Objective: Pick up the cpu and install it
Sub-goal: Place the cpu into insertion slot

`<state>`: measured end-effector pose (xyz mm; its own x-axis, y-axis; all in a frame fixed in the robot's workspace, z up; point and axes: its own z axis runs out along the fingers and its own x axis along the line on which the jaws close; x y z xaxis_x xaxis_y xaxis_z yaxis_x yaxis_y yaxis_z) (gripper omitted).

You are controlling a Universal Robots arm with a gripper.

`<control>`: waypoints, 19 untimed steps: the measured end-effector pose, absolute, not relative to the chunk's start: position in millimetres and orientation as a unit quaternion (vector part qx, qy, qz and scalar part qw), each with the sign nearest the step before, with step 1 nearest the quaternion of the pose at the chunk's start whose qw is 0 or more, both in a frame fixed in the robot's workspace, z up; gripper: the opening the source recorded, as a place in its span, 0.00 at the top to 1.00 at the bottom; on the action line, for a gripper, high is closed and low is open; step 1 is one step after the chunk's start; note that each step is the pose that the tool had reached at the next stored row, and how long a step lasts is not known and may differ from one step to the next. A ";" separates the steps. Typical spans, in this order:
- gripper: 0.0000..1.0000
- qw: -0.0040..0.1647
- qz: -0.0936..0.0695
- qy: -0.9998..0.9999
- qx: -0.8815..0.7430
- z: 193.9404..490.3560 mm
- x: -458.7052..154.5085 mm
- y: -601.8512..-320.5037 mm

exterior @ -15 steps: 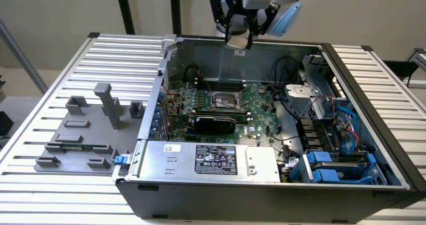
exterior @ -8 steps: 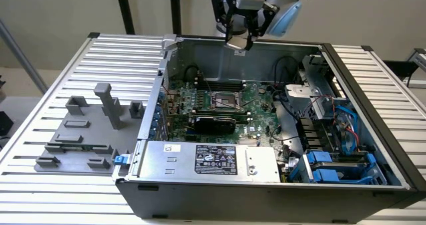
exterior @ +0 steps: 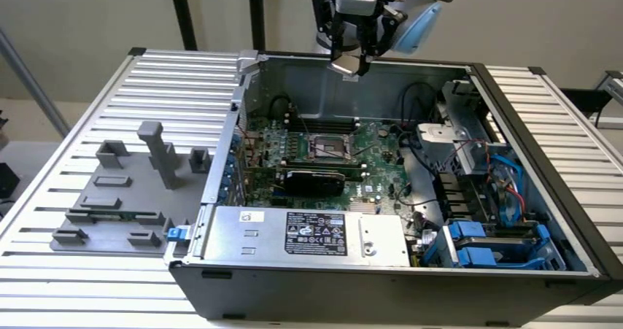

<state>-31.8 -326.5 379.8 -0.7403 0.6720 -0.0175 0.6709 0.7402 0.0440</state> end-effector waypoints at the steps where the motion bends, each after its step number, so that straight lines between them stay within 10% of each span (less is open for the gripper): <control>1: 0.45 0.016 0.017 0.929 0.369 379.5 -31.8 -326.5; 19: 0.45 0.019 0.014 0.857 0.515 362.5 -31.8 -326.4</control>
<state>-31.8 -326.4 362.5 -0.4679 0.8836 -0.0174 0.8825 0.4682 0.0440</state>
